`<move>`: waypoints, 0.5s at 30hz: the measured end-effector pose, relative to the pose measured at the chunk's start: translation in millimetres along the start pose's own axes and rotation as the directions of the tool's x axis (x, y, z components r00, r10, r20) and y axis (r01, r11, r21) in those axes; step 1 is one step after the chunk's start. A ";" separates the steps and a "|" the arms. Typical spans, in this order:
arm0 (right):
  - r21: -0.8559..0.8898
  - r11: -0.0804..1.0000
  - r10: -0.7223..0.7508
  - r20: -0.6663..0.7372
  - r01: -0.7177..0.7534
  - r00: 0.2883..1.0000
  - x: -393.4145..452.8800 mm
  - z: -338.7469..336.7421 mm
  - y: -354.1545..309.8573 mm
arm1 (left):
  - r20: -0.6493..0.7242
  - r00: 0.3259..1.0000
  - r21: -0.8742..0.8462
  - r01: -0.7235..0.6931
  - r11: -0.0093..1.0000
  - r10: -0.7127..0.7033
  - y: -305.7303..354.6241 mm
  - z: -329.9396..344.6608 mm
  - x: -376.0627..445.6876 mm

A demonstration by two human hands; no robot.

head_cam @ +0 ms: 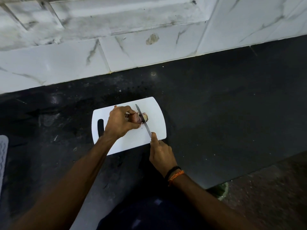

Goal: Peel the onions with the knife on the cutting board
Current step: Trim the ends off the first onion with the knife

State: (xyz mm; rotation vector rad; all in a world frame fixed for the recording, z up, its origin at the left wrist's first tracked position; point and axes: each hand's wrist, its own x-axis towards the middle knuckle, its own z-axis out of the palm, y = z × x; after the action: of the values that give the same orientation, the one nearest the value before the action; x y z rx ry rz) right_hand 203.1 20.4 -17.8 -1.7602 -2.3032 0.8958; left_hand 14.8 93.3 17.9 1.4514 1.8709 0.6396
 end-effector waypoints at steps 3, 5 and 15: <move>0.005 1.000 0.004 0.010 -0.004 1.000 1.8 -1.1 -0.5 | -0.006 1.000 0.032 -0.009 0.999 0.010 0.6 1.8 -0.3; -0.007 1.000 0.013 0.011 -0.013 1.000 1.0 -0.6 -1.0 | -0.001 1.000 0.041 -0.016 0.999 0.016 1.9 2.6 -0.4; -0.127 0.990 0.062 0.049 -0.056 0.997 -6.4 5.5 -2.1 | -0.050 0.998 0.097 -0.025 0.995 0.030 4.5 8.6 -2.2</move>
State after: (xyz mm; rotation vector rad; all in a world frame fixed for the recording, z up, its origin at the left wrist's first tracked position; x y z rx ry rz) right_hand 201.0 12.2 -19.6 -1.8853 -2.4016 0.8329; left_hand 24.5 92.1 16.1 1.5373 1.9485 0.6126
